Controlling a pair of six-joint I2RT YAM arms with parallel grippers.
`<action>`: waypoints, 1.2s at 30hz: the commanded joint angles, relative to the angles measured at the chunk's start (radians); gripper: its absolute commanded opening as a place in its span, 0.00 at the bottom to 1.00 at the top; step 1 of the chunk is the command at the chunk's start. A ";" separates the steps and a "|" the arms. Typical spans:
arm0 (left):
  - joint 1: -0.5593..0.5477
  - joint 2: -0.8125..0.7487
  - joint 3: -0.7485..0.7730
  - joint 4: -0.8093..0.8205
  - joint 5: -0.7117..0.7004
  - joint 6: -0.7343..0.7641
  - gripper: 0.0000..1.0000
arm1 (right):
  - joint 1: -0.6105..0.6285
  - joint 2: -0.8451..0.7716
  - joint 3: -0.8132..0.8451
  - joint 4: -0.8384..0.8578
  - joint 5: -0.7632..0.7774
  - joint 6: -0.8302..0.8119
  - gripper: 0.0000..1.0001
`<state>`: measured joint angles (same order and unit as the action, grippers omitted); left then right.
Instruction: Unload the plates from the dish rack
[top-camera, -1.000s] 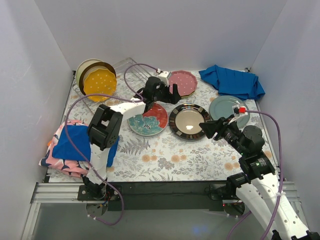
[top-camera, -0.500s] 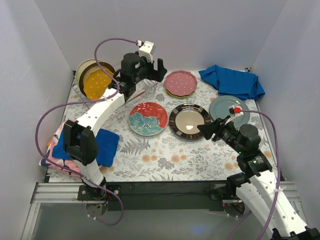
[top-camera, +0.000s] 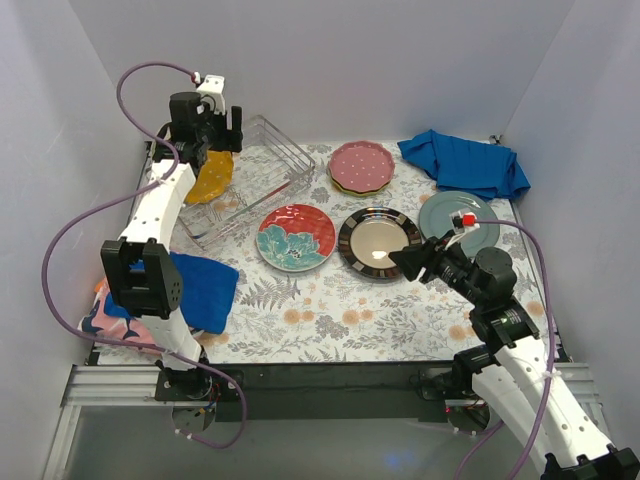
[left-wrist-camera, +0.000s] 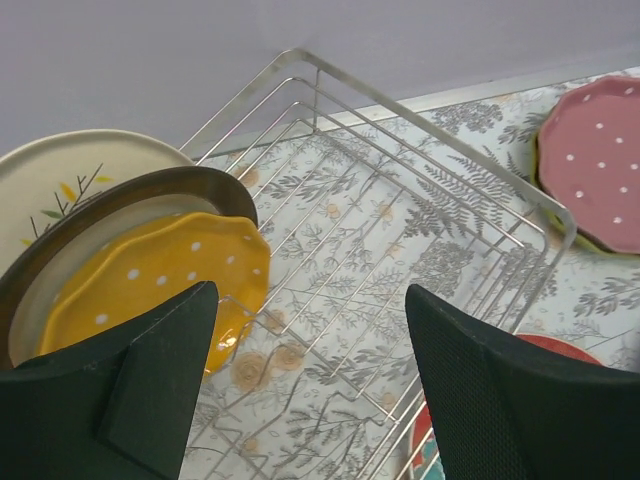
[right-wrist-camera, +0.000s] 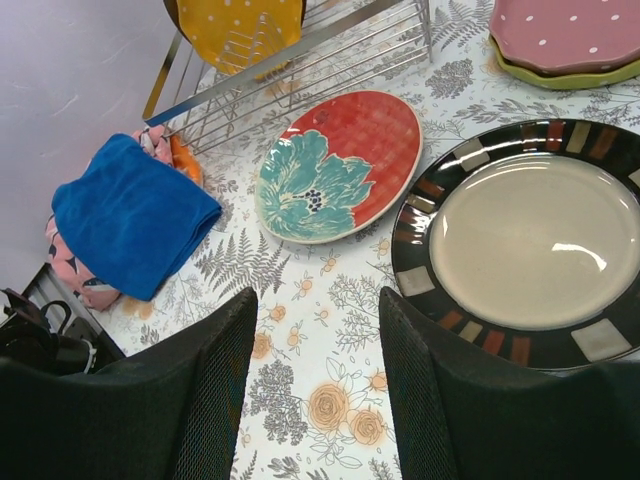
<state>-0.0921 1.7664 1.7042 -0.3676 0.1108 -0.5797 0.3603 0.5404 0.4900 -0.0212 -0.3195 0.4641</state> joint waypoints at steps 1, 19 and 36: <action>0.031 0.039 0.093 -0.070 -0.072 0.095 0.73 | 0.002 0.003 -0.025 0.093 -0.027 0.002 0.58; 0.129 0.183 0.258 -0.226 -0.157 0.293 0.68 | 0.000 0.076 -0.036 0.145 -0.061 -0.001 0.58; 0.135 0.254 0.250 -0.192 -0.198 0.307 0.66 | 0.002 0.073 -0.039 0.147 -0.059 -0.007 0.58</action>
<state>0.0376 2.0205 1.9350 -0.5667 -0.0704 -0.2905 0.3603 0.6258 0.4530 0.0784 -0.3702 0.4671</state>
